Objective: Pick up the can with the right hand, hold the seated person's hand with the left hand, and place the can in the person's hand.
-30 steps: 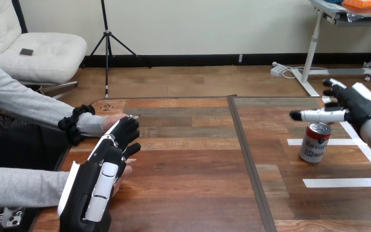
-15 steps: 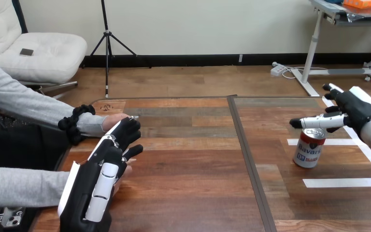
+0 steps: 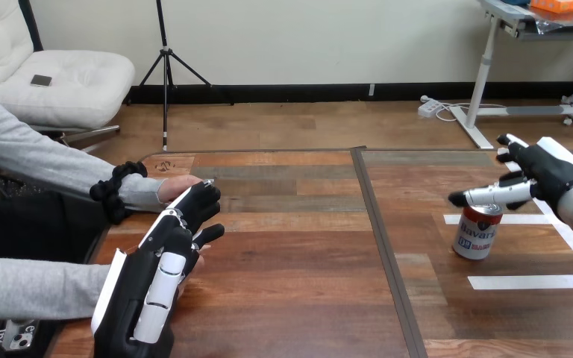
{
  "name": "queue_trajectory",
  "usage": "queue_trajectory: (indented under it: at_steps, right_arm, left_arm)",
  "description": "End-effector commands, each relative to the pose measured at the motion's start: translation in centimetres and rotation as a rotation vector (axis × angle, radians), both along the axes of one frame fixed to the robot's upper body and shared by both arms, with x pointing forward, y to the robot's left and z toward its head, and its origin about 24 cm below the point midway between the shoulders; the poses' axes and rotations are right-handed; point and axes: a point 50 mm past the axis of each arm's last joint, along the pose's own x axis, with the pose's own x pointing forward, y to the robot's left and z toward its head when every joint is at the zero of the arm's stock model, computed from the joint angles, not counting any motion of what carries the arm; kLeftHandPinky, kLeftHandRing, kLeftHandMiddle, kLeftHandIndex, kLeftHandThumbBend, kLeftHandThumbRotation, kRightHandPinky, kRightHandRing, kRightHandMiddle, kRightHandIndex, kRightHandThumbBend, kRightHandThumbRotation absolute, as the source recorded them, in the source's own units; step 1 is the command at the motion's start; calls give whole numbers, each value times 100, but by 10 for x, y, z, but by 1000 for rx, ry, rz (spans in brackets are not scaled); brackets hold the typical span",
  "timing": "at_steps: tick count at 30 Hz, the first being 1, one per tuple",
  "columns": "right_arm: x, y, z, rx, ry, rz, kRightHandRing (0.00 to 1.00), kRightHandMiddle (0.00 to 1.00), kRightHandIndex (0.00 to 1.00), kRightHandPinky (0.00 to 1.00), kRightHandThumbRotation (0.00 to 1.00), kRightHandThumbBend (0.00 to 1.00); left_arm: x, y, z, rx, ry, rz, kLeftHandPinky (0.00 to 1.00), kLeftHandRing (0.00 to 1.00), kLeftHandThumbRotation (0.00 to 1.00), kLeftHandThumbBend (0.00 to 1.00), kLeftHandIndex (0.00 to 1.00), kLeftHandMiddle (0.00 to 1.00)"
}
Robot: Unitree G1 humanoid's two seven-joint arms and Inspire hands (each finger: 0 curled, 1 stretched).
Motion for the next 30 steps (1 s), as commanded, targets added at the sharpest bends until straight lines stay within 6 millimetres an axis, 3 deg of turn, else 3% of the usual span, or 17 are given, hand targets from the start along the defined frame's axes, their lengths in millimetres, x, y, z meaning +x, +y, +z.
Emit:
queue_trajectory:
  at_steps: [1,13,16,21,30]
  right_arm:
    - [9,-4,24,-37,-43,1,82,92,100,53,25,100]
    - [8,-5,23,-18,-18,6,81,91,100,55,26,100]
    - [8,-5,23,-9,-18,3,81,90,100,54,28,100]
    - [8,-5,23,-14,-25,7,71,82,100,42,36,100]
    - [8,-5,23,19,-29,16,72,85,100,38,45,100]
  left_arm:
    - [8,-1,16,-2,-81,-5,84,90,89,64,85,88]
    - [8,-1,15,-5,-78,-11,85,91,89,64,85,88]
    - [8,-1,15,-7,-78,-16,86,91,89,63,85,88]
    - [8,-1,15,-6,-77,-14,86,92,89,62,85,89]
    - [9,-2,15,-9,-81,-11,87,91,89,63,84,88]
